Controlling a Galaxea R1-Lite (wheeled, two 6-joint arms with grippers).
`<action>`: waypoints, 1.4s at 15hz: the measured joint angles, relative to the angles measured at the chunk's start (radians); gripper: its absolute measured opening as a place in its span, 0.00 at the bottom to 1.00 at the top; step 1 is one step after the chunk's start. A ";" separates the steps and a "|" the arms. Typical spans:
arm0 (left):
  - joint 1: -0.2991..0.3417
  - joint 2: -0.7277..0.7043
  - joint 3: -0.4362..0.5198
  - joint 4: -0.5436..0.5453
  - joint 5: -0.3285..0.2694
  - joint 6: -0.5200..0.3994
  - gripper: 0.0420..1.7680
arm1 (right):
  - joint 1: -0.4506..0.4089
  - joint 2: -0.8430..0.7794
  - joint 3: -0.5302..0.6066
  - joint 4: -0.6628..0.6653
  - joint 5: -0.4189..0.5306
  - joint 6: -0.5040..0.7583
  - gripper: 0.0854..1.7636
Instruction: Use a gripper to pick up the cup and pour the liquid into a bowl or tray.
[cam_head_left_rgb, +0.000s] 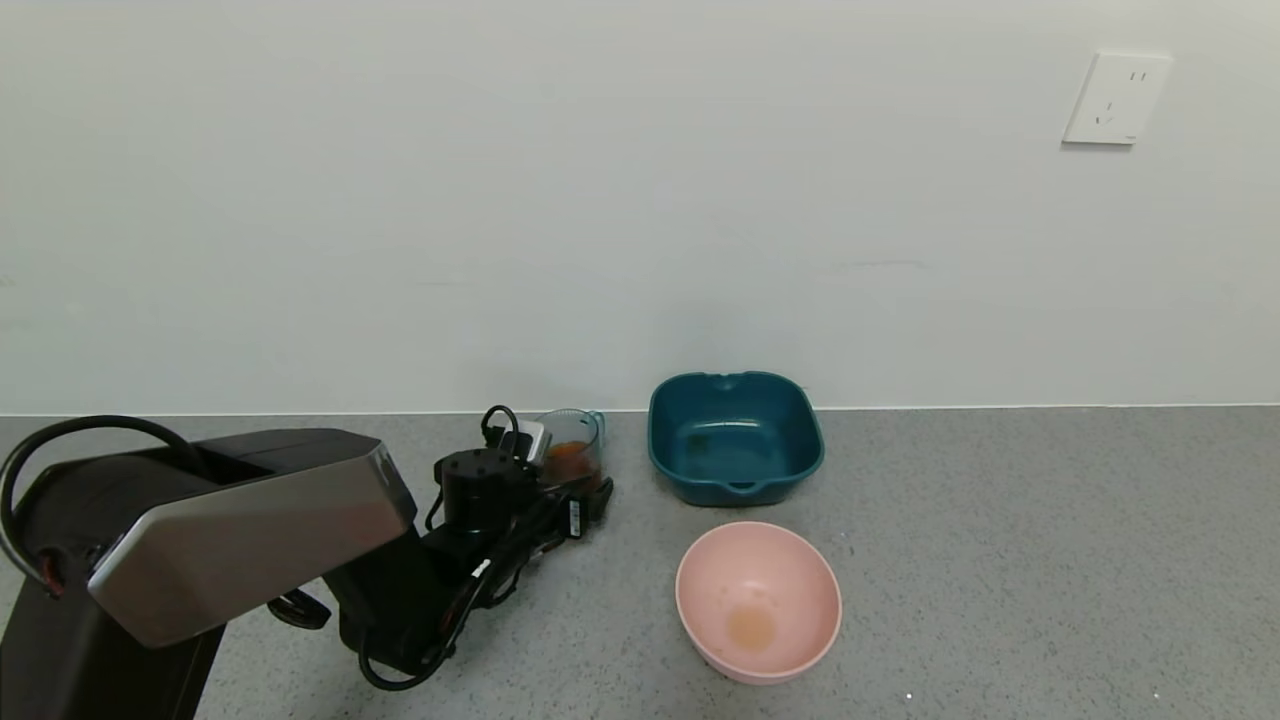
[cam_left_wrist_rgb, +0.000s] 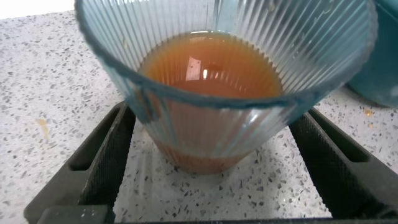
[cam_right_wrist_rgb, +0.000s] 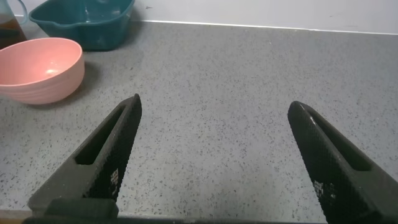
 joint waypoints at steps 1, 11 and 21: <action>0.000 0.002 -0.004 0.000 0.001 -0.008 0.97 | 0.000 0.000 0.000 0.000 0.001 0.000 0.97; 0.001 0.010 -0.033 0.001 0.005 -0.017 0.97 | 0.000 0.000 0.000 0.000 0.000 0.000 0.97; 0.003 0.014 -0.045 0.003 0.001 -0.017 0.73 | 0.000 0.000 0.000 0.000 0.000 0.000 0.97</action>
